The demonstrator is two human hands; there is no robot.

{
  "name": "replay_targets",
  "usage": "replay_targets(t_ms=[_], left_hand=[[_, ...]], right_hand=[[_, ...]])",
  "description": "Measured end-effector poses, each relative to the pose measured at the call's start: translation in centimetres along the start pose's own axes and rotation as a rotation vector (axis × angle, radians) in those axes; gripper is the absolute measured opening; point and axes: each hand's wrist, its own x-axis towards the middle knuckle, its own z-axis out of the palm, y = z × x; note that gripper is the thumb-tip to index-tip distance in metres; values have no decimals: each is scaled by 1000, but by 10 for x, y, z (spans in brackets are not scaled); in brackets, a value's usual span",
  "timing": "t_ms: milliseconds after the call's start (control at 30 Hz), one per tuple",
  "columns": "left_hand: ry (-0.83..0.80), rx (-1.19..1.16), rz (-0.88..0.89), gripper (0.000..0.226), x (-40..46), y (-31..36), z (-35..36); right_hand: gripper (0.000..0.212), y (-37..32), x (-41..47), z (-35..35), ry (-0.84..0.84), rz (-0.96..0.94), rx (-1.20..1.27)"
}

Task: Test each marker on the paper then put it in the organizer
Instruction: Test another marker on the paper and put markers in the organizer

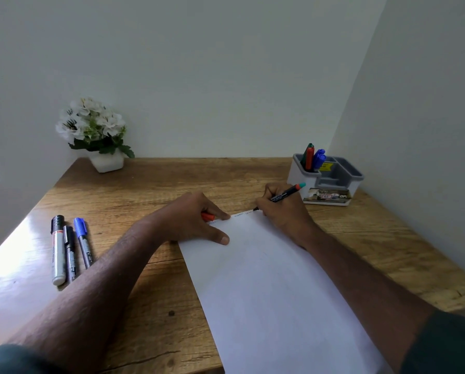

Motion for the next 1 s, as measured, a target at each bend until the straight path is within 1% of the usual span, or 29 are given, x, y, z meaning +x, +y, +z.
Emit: replay_targets(t_ms=[100,233,400,500,600,633,700,767,867,933,1000], left_hand=[[-8,9,-7,62,0,1,0],[-6,-5,-13,64,0,-1,1],[-12,8,-25,63,0,-1,0],[81,-44,-8,60,-3,-1,0],[232,-212,53,38,-7,-1,-3],[268,-255,74,34,-7,-1,-5],[300,-327,109,29,-9,-2,-7],[304,-427,108,25,-9,-1,-7],[319,-524,133,16,-10,-2,-8],[337,-515,186,12,-11,-2,-9],[348,-434,245,10,-11,-2,-10]], right_hand=[[25,1,0,-1,10,14,5],[26,1,0,-2,9,29,19],[31,-8,-3,-5,66,-22,87],[24,-8,-5,-5,77,-106,80],[16,-6,-7,-4,62,-222,44],[14,-6,-8,-3,54,-239,47],[8,-11,-9,-2,41,-190,121],[1,-21,-10,-2,4,-118,299],[6,-39,-15,-4,-64,-117,534],[8,-47,-18,-5,-87,-132,580],[9,-49,-21,-5,-113,-137,586]])
